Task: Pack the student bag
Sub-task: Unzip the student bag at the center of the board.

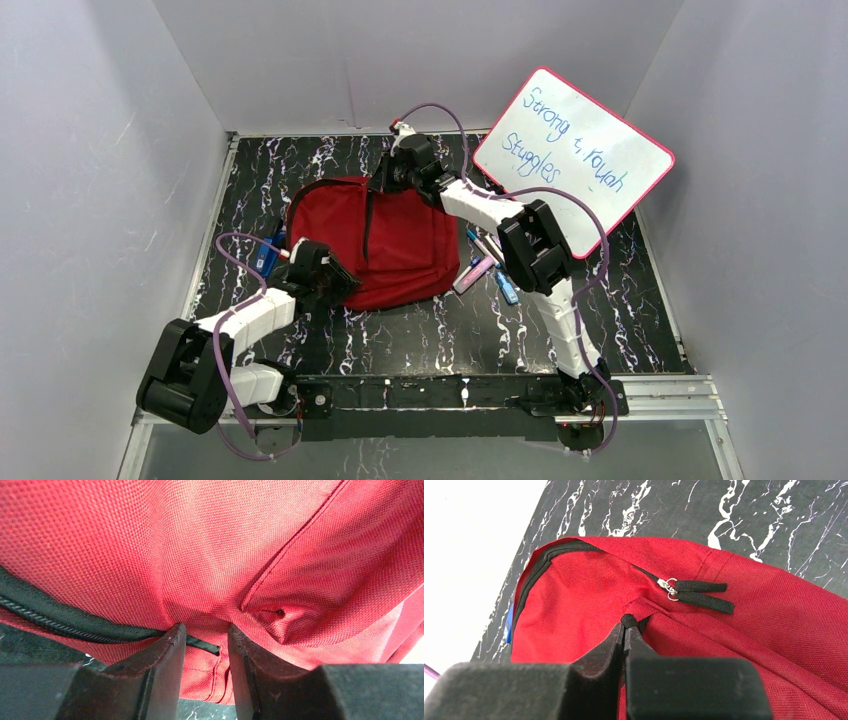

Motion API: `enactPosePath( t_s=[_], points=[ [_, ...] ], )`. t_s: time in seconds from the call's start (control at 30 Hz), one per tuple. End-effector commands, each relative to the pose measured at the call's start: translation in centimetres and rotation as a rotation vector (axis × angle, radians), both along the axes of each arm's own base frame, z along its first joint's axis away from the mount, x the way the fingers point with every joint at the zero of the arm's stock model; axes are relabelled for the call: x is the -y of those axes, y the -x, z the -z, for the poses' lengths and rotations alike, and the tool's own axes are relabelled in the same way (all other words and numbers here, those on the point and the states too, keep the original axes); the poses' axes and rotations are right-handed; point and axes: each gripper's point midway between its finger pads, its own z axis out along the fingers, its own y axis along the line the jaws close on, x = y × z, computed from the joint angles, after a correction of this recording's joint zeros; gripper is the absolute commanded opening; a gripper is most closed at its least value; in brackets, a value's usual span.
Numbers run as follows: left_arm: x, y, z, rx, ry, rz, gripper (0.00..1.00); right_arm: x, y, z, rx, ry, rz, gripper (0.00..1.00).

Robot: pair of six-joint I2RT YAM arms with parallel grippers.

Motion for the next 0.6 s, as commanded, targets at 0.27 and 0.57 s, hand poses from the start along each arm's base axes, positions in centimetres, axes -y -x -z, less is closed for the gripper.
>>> enactPosePath(
  t_s=[0.27, 0.57],
  points=[
    [-4.0, 4.6, 2.6, -0.187, -0.231, 0.029, 0.37, 3.1, 0.8, -7.9, 0.217, 0.043, -0.042, 0.44],
    [-3.3, 1.0, -4.1, -0.053, -0.25, 0.071, 0.39, 14.0, 6.7, -4.8, 0.037, 0.298, 0.103, 0.6]
  ],
)
